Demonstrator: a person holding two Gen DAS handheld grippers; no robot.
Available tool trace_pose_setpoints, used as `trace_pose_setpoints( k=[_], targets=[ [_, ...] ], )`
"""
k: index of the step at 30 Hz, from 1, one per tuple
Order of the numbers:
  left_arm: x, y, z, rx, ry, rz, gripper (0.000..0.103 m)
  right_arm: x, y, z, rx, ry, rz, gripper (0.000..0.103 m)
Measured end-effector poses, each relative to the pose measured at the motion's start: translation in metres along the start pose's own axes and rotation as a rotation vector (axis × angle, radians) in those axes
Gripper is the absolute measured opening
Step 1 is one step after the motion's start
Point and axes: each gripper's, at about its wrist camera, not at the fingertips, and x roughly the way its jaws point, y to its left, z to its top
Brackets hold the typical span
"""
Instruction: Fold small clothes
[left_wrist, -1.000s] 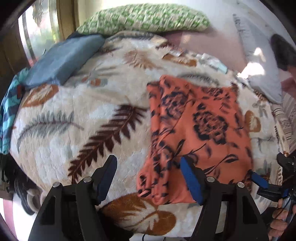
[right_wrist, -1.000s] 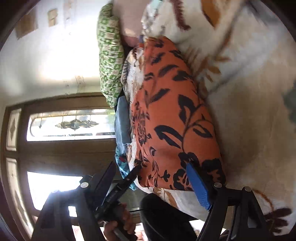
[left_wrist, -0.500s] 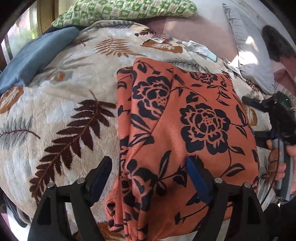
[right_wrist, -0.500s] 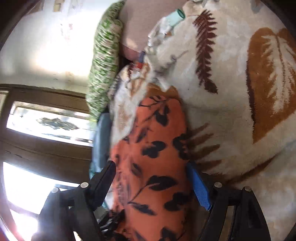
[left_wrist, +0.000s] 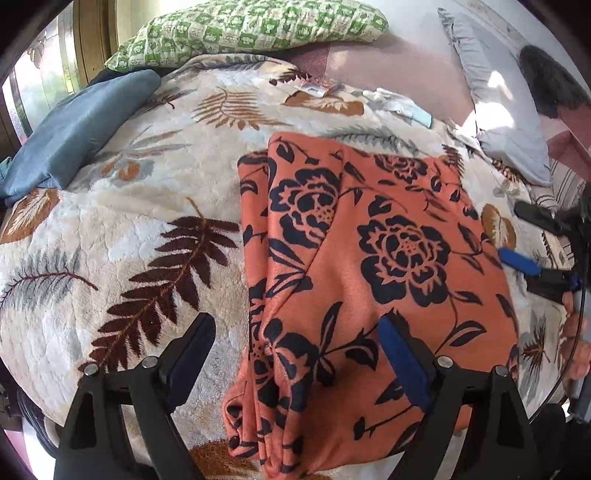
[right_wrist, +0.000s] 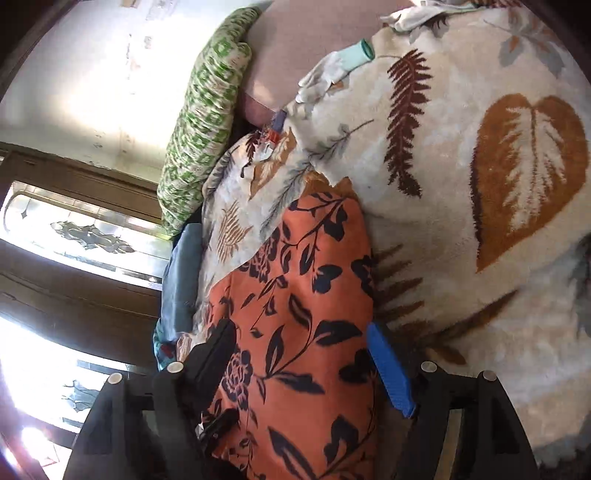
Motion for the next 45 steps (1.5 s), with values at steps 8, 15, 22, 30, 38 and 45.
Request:
trace_pose_setpoints(
  k=[8,15,22,30,38,45],
  targets=[
    [0.02,-0.012,-0.007,0.074,0.075,0.074,0.09,0.029,-0.022,-0.045,0.089,0.19,0.031,0.063],
    [0.03,-0.005,-0.014,0.06,0.094,0.052,0.092,0.041,0.031,-0.061,-0.214,0.147,-0.279,0.039],
    [0.009,0.004,-0.009,0.03,0.052,0.027,0.091,0.017,0.03,-0.053,-0.157,0.083,-0.231,0.061],
    [-0.039,0.107,0.003,-0.33,0.004,-0.237,0.091,0.0,0.084,-0.051,-0.264,0.052,-0.003,0.069],
    [0.009,0.08,-0.03,-0.308,0.209,-0.371,0.091,0.062,0.04,-0.06,-0.129,0.17,0.003,0.069],
    [0.016,0.06,-0.032,-0.208,0.216,-0.346,0.06,0.059,0.034,-0.059,-0.136,0.187,0.007,0.069]
  ],
)
